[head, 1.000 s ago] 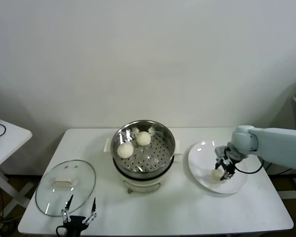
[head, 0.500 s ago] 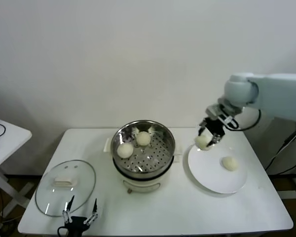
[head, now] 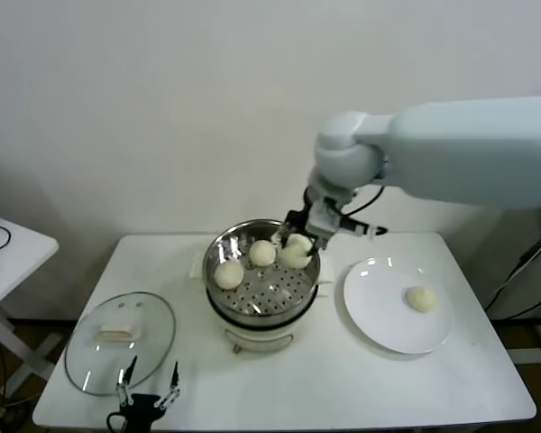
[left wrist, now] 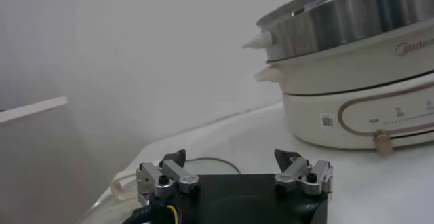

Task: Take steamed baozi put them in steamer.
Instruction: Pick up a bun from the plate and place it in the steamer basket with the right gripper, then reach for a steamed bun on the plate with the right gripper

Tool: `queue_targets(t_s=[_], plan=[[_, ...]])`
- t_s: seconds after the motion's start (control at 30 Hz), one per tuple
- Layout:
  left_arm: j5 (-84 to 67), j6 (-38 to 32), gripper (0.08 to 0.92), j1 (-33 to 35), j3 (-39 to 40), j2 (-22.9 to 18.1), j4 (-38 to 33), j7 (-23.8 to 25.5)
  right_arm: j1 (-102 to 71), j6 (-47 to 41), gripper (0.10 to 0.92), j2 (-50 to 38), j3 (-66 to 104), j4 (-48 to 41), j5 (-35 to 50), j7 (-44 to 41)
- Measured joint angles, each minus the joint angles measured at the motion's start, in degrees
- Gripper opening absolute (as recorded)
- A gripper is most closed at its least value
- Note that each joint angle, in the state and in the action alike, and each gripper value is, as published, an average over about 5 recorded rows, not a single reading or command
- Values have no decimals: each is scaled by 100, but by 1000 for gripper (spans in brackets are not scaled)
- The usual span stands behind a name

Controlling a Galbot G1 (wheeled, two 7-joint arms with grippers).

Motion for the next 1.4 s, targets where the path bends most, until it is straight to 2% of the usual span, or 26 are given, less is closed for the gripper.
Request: queue_targets(t_s=[0.3,0.63,0.73,0.83,0.97,1.07,1.4], plan=[[-30,1,823,-36,-52,11,63,0,-898,302,560,737,223,-260,-995,185],[-46,-18,823,-37,-69,48,85,1,-1503,487,563,1221,275,-573,-1542,180],[-45,-24,823,-31,-67,52,82,0,-1580,546,583,1280,279,-640,-1631,156],[-42,-29,823,-21,-54,52,66,1,-1629,601,646,1309,293,-690,-1666,131],[-35,-31,823,-6,-46,52,40,0,-1620,649,760,1305,322,-722,-1609,87],[-33,-33,823,-4,-50,52,26,-3,-1537,673,810,1249,354,-737,-1477,31],[-27,-32,823,-6,-35,45,-10,-6,-408,341,823,414,-498,-871,-168,-510]])
